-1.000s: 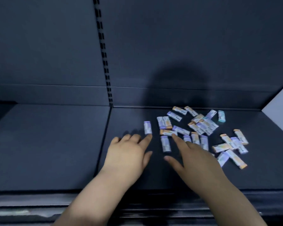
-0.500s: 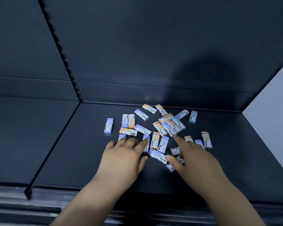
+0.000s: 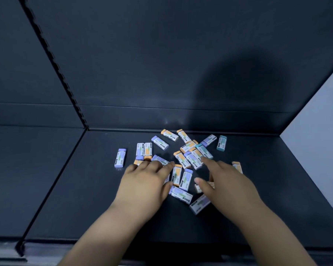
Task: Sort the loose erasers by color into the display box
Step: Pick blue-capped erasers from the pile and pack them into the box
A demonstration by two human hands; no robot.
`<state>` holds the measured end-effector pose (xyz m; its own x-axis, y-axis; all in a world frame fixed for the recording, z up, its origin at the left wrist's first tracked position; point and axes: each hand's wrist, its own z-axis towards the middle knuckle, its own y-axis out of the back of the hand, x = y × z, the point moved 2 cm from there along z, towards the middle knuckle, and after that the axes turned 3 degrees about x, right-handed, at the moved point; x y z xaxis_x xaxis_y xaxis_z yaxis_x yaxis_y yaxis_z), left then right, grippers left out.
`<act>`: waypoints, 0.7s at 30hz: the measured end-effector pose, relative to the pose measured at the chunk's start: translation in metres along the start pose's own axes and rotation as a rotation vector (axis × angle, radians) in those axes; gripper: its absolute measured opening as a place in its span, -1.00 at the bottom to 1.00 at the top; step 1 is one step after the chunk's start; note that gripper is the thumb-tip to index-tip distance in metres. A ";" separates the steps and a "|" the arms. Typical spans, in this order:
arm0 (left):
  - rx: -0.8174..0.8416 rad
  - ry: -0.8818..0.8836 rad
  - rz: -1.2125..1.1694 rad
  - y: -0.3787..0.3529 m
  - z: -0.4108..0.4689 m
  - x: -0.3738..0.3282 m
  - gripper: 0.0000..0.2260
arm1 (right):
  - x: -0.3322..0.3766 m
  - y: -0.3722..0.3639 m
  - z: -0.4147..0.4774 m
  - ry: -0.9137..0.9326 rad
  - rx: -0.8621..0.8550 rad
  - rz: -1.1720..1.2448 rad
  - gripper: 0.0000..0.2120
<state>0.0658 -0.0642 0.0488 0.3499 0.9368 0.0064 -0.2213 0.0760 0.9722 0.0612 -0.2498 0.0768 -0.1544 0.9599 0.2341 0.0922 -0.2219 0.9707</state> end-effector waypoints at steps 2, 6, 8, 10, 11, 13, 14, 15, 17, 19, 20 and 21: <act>-0.011 -0.005 -0.005 0.001 0.006 -0.001 -0.63 | -0.004 0.005 0.012 -0.019 0.001 0.015 -0.49; -0.044 0.006 -0.009 0.004 0.011 -0.003 -0.63 | -0.016 0.004 0.052 -0.111 0.027 0.126 -0.59; -0.052 0.011 -0.016 0.005 0.010 -0.003 -0.61 | -0.021 -0.002 0.072 -0.164 0.067 0.104 -0.63; -0.050 0.014 -0.011 0.005 0.010 -0.001 -0.57 | -0.025 -0.007 0.087 -0.214 0.121 0.042 -0.67; -0.047 0.015 -0.006 0.006 0.009 -0.001 -0.57 | -0.027 -0.009 0.092 -0.235 0.142 0.008 -0.68; -0.036 0.021 -0.002 0.006 0.009 0.000 -0.57 | -0.029 -0.012 0.099 -0.264 0.171 -0.046 -0.69; -0.035 0.024 -0.004 0.007 0.009 0.001 -0.58 | -0.029 -0.013 0.101 -0.271 0.180 -0.059 -0.69; -0.038 0.024 -0.006 0.007 0.009 0.001 -0.60 | -0.029 -0.014 0.103 -0.276 0.186 -0.064 -0.68; -0.038 0.021 -0.011 0.007 0.009 0.002 -0.62 | -0.029 -0.014 0.106 -0.285 0.197 -0.080 -0.66; -0.038 0.018 -0.010 0.007 0.009 0.002 -0.62 | -0.028 -0.014 0.108 -0.296 0.202 -0.101 -0.65; -0.040 0.016 -0.009 0.007 0.009 0.003 -0.62 | -0.028 -0.013 0.109 -0.303 0.202 -0.114 -0.65; -0.043 0.013 -0.008 0.007 0.009 0.003 -0.62 | -0.028 -0.012 0.109 -0.310 0.199 -0.131 -0.66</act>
<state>0.0737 -0.0643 0.0577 0.3399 0.9404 -0.0042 -0.2577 0.0974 0.9613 0.1715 -0.2551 0.0524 0.1244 0.9909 0.0520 0.2856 -0.0860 0.9545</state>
